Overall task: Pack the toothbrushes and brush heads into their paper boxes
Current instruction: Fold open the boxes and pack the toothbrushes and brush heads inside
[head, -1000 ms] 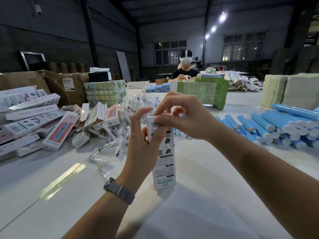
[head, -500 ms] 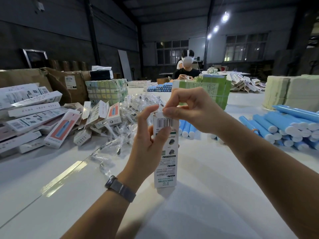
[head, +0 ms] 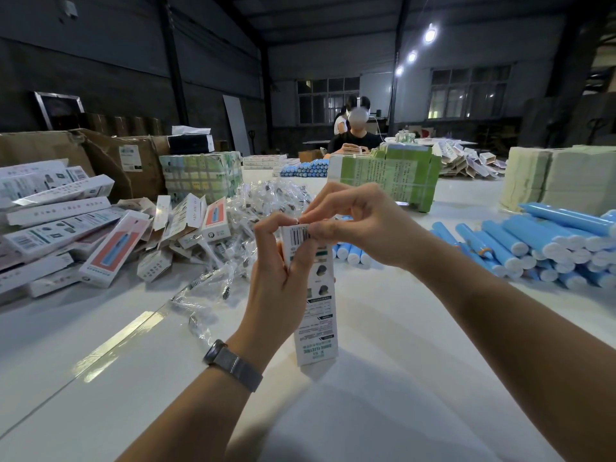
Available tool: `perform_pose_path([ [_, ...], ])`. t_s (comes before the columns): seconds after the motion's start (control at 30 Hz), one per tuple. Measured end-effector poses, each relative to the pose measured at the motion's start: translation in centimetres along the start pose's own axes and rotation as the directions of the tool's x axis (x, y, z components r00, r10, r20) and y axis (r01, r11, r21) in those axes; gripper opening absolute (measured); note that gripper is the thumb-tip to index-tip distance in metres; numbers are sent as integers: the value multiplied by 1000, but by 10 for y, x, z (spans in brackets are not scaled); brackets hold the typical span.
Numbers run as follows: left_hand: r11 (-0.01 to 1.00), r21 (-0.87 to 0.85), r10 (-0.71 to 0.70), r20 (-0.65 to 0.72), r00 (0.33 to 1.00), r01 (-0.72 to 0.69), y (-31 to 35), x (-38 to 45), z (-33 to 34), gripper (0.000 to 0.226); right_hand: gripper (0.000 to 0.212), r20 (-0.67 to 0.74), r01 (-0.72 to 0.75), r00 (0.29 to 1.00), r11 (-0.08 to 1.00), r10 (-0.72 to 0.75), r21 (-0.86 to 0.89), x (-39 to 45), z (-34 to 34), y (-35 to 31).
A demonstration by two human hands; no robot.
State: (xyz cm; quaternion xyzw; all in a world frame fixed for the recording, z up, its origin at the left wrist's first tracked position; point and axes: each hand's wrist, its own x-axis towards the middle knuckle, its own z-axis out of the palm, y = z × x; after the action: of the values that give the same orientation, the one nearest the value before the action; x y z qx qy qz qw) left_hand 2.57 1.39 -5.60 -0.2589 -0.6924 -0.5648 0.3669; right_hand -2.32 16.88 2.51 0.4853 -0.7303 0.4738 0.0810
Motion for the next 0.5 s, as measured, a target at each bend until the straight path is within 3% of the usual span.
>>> perform_pose_path([
  [0.17, 995, -84, -51, -23, 998, 49, -5, -2, -1, 16, 7, -148, -60, 988, 991, 42, -121, 1, 15, 4],
  [0.27, 982, -148, -109, 73, 991, 119, -8, -4, 1, 41, 12, -296, -172, 947, 974, 123, -148, -4, 23, 4],
  [0.33, 978, -154, -118, 131, 984, 138, -7, -4, 5, 50, 27, -331, -242, 928, 951, 170, -190, -14, 24, 2],
  [0.43, 959, -219, -134, 214, 967, 182, -2, -4, 13, 59, 68, -204, -321, 941, 902, 269, -289, -39, 13, -7],
  [0.5, 942, -272, -117, 287, 951, 198, -2, -5, 17, 66, 84, -180, -340, 938, 886, 295, -317, -60, 7, -19],
])
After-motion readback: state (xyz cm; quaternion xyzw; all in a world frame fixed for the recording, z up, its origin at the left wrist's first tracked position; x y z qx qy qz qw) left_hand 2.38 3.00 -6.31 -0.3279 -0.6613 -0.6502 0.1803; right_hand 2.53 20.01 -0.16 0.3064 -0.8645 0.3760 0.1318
